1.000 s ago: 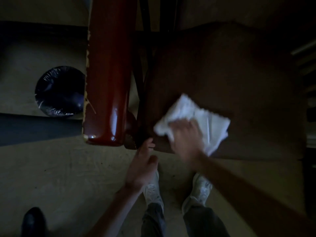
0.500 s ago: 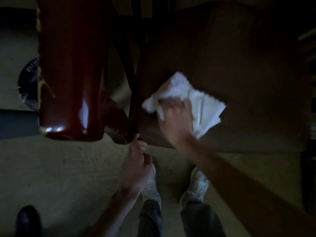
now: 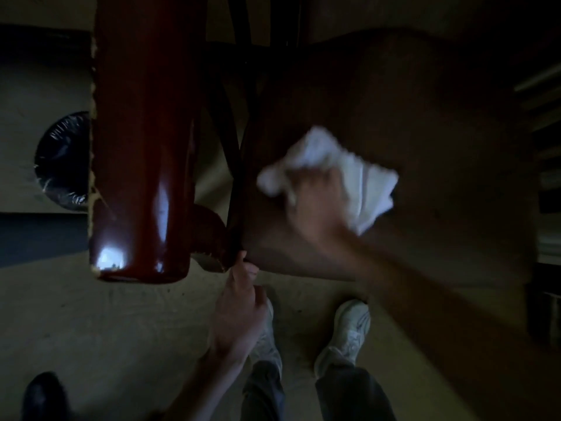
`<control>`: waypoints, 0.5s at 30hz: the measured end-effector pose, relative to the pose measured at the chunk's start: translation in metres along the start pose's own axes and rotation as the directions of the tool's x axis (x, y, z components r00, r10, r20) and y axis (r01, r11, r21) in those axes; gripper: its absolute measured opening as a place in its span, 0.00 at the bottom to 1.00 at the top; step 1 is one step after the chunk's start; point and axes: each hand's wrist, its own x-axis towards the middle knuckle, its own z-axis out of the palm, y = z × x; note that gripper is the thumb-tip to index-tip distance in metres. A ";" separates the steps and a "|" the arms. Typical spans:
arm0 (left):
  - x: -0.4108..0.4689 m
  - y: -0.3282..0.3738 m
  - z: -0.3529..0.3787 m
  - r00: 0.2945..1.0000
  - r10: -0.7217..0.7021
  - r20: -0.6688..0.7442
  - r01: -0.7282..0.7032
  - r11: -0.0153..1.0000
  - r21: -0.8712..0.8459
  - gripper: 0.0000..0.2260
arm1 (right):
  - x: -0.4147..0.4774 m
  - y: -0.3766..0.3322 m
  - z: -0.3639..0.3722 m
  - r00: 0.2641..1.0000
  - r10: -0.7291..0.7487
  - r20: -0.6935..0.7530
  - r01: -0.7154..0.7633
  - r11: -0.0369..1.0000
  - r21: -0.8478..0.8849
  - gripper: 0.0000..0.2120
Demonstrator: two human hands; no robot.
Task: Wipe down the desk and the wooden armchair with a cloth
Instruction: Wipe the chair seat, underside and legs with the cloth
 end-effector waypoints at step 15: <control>0.003 0.000 0.000 0.997 0.066 0.039 -0.067 0.997 0.034 0.28 | 0.049 0.006 -0.010 0.991 -0.013 -0.133 0.008 0.999 -0.039 0.12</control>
